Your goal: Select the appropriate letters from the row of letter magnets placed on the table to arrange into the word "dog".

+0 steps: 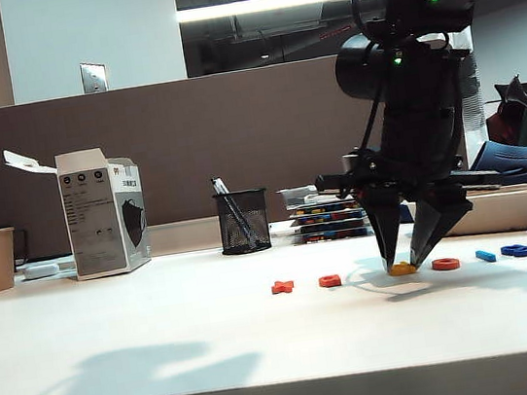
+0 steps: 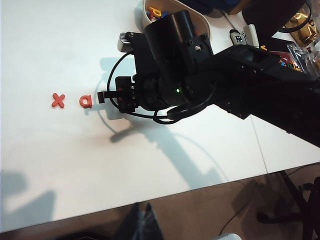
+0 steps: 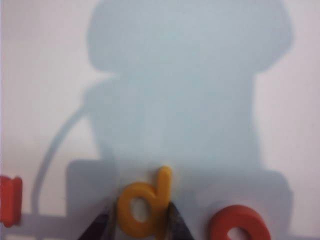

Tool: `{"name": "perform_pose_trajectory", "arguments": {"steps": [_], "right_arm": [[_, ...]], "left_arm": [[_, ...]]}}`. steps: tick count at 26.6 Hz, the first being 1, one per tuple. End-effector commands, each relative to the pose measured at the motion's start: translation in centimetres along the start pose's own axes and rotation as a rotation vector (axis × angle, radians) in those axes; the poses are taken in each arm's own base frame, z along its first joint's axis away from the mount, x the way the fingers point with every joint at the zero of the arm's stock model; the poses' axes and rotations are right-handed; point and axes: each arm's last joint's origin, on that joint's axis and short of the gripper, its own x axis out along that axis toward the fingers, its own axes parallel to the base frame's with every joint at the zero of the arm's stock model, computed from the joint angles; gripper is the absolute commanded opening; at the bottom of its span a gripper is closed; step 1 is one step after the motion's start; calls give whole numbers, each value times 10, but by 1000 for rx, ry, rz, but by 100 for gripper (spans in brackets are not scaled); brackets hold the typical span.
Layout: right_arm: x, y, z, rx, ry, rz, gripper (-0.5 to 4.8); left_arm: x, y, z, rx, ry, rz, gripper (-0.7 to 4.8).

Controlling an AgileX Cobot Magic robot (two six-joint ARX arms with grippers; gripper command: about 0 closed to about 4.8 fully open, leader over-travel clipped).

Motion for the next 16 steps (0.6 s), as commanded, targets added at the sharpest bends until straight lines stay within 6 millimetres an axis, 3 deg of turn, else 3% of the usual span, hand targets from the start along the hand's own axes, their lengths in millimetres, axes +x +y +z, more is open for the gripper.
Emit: {"name": "perform_pose_trajectory", "arguments": {"steps": [1, 16], "right_arm": [[8, -3, -10, 4, 89, -17, 134], [-7, -2, -8, 4, 53, -1, 134]], "left_arm": [[-1, 0, 1, -3, -11, -4, -5], [-1, 0, 1, -3, -11, -4, -5]]}}
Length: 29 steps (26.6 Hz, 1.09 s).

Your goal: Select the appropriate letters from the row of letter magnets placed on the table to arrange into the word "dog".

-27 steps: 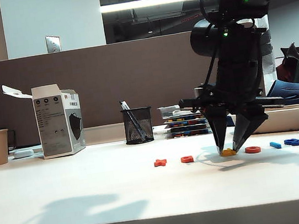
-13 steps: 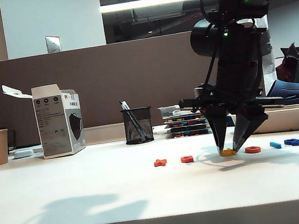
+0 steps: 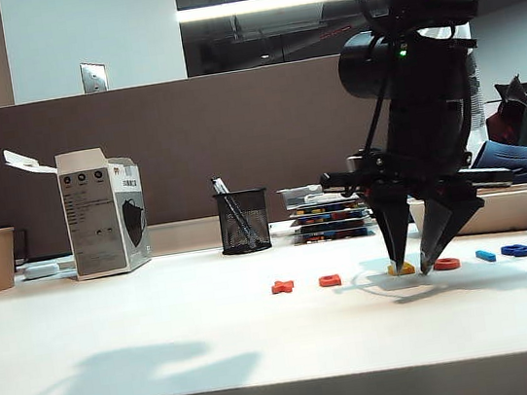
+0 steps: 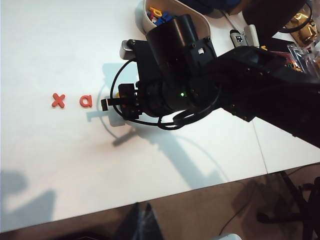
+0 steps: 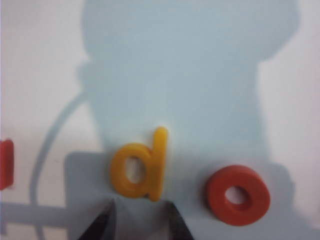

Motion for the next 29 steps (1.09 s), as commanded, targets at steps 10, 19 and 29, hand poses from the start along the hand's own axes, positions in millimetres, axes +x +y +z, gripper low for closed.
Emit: {"name": "perform_pose_trajectory", "arguments": {"steps": [10, 19, 29], "right_arm": [[0, 5, 2, -1, 10, 145, 134], [0, 2, -6, 6, 88, 109, 133], [-3, 2, -8, 28, 108, 104, 136]], "left_arm": [[-1, 0, 1, -3, -11, -4, -5], [-1, 0, 1, -3, -11, -4, -5], [-1, 0, 1, -3, -11, -4, -5]]}}
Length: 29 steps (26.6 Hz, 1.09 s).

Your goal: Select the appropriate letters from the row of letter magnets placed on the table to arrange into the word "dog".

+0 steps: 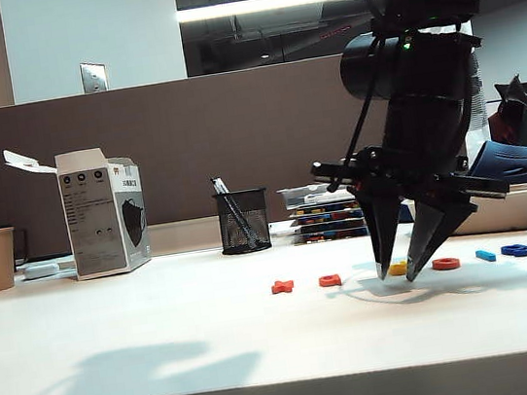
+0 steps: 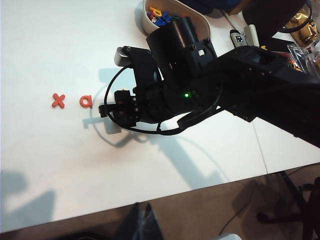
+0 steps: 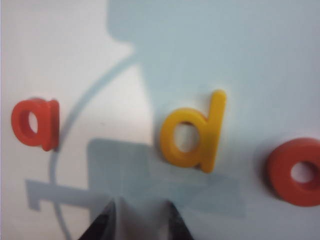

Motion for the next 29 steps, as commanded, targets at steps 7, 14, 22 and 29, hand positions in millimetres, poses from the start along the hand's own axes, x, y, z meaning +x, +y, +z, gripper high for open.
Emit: {"name": "perform_pose_trajectory", "arguments": {"steps": [7, 14, 22, 29], "right_arm": [[-32, 11, 18, 14, -49, -45, 154], [-38, 12, 28, 2, -124, -120, 228], [-25, 11, 32, -18, -130, -124, 230], [-10, 9, 32, -19, -91, -137, 230]], "left_arm": [[-1, 0, 1, -3, -10, -4, -5], [-1, 0, 1, -3, -10, -4, -5], [-1, 0, 1, -3, -10, -4, -5], [-1, 0, 1, -3, -10, -4, -5]]}}
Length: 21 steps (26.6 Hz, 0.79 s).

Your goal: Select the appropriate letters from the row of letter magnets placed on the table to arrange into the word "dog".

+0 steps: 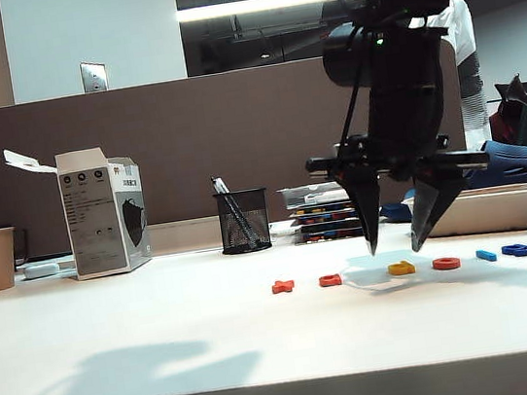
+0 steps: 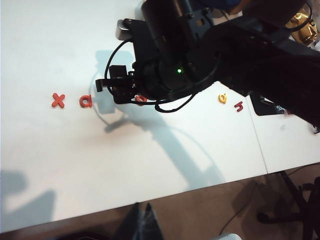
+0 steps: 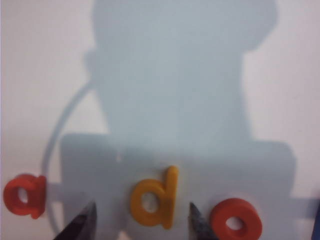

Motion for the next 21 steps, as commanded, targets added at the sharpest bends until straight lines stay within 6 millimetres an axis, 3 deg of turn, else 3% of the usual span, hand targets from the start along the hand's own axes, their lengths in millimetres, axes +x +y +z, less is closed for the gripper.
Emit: {"name": "perform_pose_trajectory", "arguments": {"steps": [1, 14, 21], "right_arm": [[3, 1, 1, -6, -1, -1, 230], [7, 1, 0, -6, 9, -3, 230], [20, 0, -2, -6, 54, -15, 230]], "left_arm": [[-1, 0, 1, -3, -10, -4, -5], [-1, 0, 1, -3, -10, -4, -5], [-1, 0, 1, -3, -10, -4, -5]]}}
